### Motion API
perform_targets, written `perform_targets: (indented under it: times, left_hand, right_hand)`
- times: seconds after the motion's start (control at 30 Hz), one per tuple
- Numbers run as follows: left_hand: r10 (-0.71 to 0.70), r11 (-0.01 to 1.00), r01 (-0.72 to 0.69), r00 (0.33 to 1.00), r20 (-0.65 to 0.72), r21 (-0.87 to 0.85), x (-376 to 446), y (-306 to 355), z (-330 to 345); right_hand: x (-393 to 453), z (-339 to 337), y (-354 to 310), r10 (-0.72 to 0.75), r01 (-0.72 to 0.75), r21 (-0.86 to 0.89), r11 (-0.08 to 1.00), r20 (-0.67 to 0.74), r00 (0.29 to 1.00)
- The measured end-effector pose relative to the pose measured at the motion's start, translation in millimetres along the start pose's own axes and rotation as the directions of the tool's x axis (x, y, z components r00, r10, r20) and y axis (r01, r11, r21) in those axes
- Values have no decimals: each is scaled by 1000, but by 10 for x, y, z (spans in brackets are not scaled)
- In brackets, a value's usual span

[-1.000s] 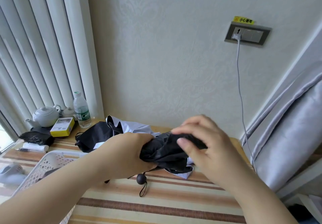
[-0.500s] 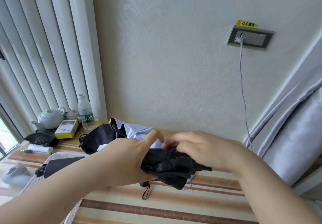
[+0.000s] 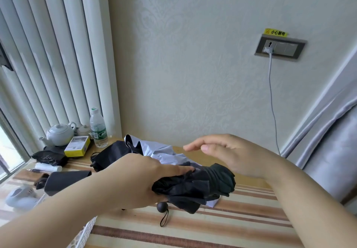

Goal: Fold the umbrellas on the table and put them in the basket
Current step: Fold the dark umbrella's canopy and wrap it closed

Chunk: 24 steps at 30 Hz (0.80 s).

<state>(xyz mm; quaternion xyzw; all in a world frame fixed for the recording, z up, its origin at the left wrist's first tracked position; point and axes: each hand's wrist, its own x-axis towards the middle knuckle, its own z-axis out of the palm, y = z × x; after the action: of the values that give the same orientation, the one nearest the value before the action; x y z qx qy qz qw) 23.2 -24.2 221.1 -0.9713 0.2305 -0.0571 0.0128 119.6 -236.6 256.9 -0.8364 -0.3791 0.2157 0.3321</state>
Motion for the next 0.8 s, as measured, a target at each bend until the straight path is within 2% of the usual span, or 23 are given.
perform_targets:
  times: [0.1, 0.2, 0.3, 0.47, 0.53, 0.63, 0.73, 0.8]
  left_hand:
    - [-28, 985, 28, 1000, -2, 172, -48, -65, 42]
    - [37, 979, -35, 999, -7, 203, -48, -34, 156]
    - [71, 984, -65, 997, -35, 163, -43, 9, 175]
    - [15, 1000, -15, 996, -88, 2, -95, -45, 260]
    - [-2, 987, -9, 998, -64, -158, -112, -60, 210]
    - [-22, 953, 11, 999, -34, -301, -140, -24, 160]
    - [-61, 948, 62, 998, 13, -313, -138, -29, 159]
    - [-65, 958, 64, 998, 6, -279, -125, -48, 200]
  right_hand:
    - [19, 57, 5, 81, -97, -185, 978, -92, 992]
    - [74, 104, 29, 199, -215, -282, 935, -84, 976]
    - [108, 181, 16, 177, -174, -217, 961, -5, 984]
    - [116, 178, 82, 62, -57, -165, 985, 27, 998]
    - [94, 152, 59, 58, -50, -60, 997, 155, 986]
    - [22, 79, 17, 102, -150, 142, 978, 299, 949]
    - [-2, 35, 37, 100, -137, 190, 972, 190, 977]
    - [-1, 62, 43, 44, -46, 86, 995, 26, 999]
